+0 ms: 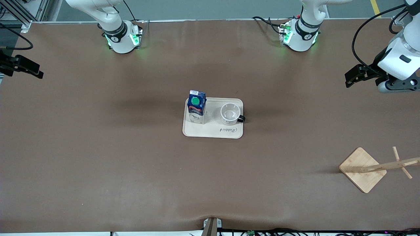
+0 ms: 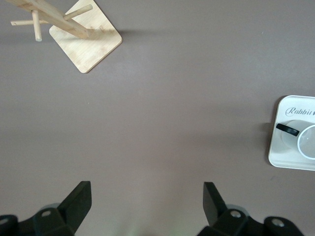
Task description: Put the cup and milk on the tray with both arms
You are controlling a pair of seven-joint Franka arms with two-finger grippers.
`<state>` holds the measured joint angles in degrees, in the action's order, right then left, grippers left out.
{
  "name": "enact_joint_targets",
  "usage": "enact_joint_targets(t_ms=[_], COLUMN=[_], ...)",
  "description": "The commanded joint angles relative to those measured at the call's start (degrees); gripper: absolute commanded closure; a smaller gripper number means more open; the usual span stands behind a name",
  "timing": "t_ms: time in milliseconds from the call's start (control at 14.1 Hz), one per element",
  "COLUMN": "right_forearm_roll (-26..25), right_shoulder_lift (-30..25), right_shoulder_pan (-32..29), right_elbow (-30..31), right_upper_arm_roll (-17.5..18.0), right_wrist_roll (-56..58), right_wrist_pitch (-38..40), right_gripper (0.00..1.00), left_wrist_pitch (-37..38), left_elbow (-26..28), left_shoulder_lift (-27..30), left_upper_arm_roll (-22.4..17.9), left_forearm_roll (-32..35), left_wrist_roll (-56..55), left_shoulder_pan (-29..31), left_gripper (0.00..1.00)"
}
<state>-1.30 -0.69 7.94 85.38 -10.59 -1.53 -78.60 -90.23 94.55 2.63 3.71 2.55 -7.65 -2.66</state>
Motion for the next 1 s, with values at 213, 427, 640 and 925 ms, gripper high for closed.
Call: enact_joint_targets(t_ms=[213,427,640,925], right_forearm_roll=[-0.5,-0.5,-0.5,-0.4], right_shoulder_lift=[-0.8,-0.8,-0.8,-0.7], right_shoulder_pan=[0.2,0.2,0.2,-2.1], right_elbow=[0.2,0.2,0.2,0.2], right_upper_arm_roll=[0.0,0.0,0.0,2.6], right_wrist_roll=[0.3,0.3,0.3,0.3], right_wrist_pitch=[-0.4,-0.3,-0.7,-1.3], right_gripper=[0.0,0.0,0.0,0.0], left_wrist_pitch=[0.6,0.7,0.8,1.4], left_elbow=[0.7,0.7,0.7,0.1], left_shoulder_lift=[1.4,1.4,1.4,1.4], left_upper_arm_roll=[0.2,0.2,0.2,0.2], left_forearm_roll=[-0.8,-0.8,-0.8,-0.8], left_wrist_roll=[1.6,1.6,1.6,1.6], left_shoulder_pan=[0.4,0.4,0.5,0.5], left_gripper=[0.0,0.0,0.0,0.0])
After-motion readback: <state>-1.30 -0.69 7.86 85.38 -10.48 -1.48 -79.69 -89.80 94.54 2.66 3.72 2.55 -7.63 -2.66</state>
